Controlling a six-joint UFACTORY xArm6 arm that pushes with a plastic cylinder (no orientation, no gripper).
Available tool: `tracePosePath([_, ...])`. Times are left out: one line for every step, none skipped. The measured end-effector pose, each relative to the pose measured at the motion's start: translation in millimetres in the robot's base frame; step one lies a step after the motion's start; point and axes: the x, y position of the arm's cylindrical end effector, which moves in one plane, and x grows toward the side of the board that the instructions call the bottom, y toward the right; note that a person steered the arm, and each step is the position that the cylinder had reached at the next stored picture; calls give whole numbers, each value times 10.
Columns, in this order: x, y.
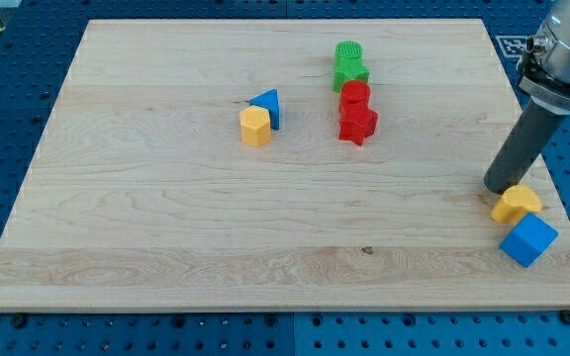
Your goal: Move the arm to the left of the yellow hexagon
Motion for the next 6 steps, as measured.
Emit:
tracePosePath([0, 1])
tracePosePath([0, -60])
tracePosePath([-93, -91])
tracePosePath([-243, -470])
tracePosePath([-251, -1272])
tracePosePath([-251, -2055])
